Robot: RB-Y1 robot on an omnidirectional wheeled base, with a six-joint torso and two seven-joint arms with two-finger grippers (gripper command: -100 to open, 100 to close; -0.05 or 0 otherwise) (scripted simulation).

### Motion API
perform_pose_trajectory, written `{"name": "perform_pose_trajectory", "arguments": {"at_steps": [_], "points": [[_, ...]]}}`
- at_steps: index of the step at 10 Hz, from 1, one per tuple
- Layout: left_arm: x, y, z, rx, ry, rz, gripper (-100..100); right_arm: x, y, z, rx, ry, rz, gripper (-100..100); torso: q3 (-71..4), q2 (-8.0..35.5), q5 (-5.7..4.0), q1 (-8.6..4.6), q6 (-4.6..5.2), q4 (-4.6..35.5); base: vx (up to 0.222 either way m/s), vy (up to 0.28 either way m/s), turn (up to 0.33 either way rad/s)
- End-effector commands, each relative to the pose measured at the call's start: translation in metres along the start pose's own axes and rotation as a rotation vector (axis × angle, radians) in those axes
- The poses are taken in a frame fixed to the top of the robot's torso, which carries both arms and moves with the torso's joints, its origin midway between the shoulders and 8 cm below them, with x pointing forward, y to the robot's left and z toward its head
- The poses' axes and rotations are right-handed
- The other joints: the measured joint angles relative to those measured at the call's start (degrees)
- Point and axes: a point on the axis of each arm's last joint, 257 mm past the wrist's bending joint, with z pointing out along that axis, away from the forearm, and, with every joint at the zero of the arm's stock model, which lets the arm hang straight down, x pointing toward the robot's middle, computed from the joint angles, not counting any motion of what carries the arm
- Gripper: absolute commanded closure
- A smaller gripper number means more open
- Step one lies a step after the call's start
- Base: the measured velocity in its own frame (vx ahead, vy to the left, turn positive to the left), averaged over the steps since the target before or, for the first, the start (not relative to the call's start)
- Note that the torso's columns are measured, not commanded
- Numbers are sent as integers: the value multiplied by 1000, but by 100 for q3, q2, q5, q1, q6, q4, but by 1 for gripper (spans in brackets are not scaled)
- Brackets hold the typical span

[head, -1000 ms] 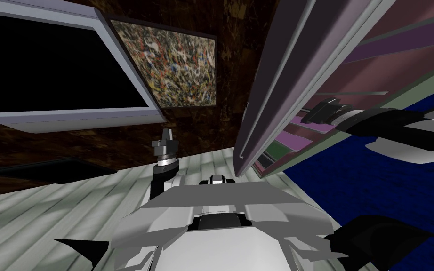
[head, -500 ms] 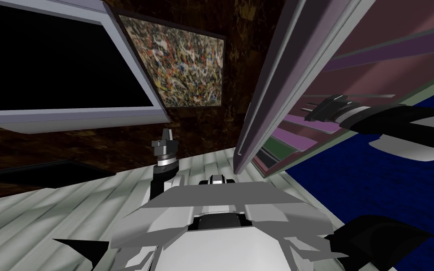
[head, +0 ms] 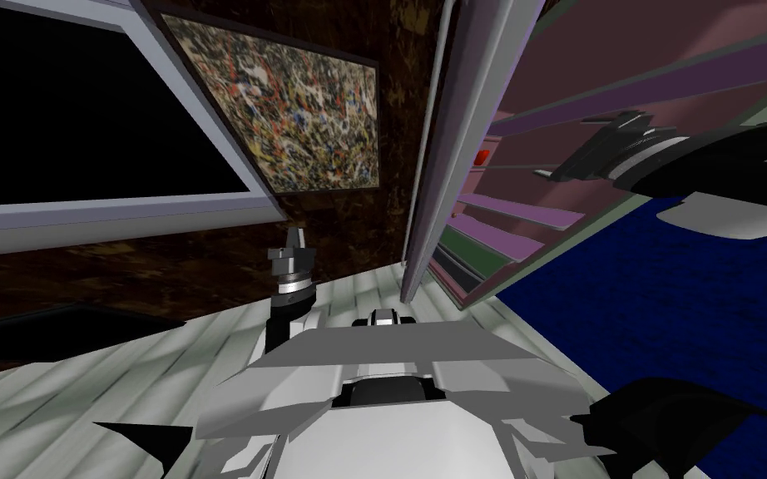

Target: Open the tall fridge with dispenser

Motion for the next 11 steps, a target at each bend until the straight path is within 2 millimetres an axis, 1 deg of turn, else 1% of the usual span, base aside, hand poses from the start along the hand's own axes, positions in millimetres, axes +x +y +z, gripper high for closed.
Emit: {"name": "perform_pose_trajectory", "arguments": {"at_steps": [1, 2, 3, 4, 5, 6, 7, 8, 9, 10, 11], "points": [[0, 0, 0, 0, 0, 0, 0, -4, -40, 16, 65, 10, -25, -100, -2, -4, 0, 1, -2, -1, 42, -53, -35], [0, 0, 0, 0, 0, 0, 0, -10, -67, 23, 107, 17, -38, -100, -1, -2, 0, 5, -4, -2, 16, -55, -104], [0, 0, 0, 0, 0, 0, 0, -10, -67, 23, 107, 17, -38, -100, 2, 4, 1, 0, -1, 1, 13, -41, -48], [0, 0, 0, 0, 0, 0, 0, -16, -95, 30, 150, 24, -47, -100, 6, 7, -1, 1, -1, 2, 23, -51, -106], [0, 0, 0, 0, 0, 0, 0, -16, -95, 30, 150, 24, -47, -100, 2, 3, -1, -6, 0, 2, 28, -42, -65], [0, 0, 0, 0, 0, 0, 0, -24, -123, 36, 191, 31, -55, -100, -1, -2, -3, -4, -2, -1, 41, -43, -123], [0, 0, 0, 0, 0, 0, 0, -27, -151, 37, 234, 44, -55, -100, -5, -7, 0, -4, -1, -2, 48, -76, -188], [0, 0, 0, 0, 0, 0, 0, -32, -151, 41, 229, 39, -59, -100, -4, -6, -4, -14, 1, -2, 34, -71, -66], [0, 0, 0, 0, 0, 0, 0, -32, -152, 41, 232, 39, -59, -100, -2, -3, -6, -11, -6, -3, 14, -36, 27], [0, 0, 0, 0, 0, 0, 0, -41, -180, 44, 270, 46, -60, -100, 1, 2, -2, 2, -4, -1, 19, -39, -113], [0, 0, 0, 0, 0, 0, 0, -41, -180, 44, 270, 46, -60, -100, 2, 3, 3, 3, 1, 2, 25, -41, -79]]}}
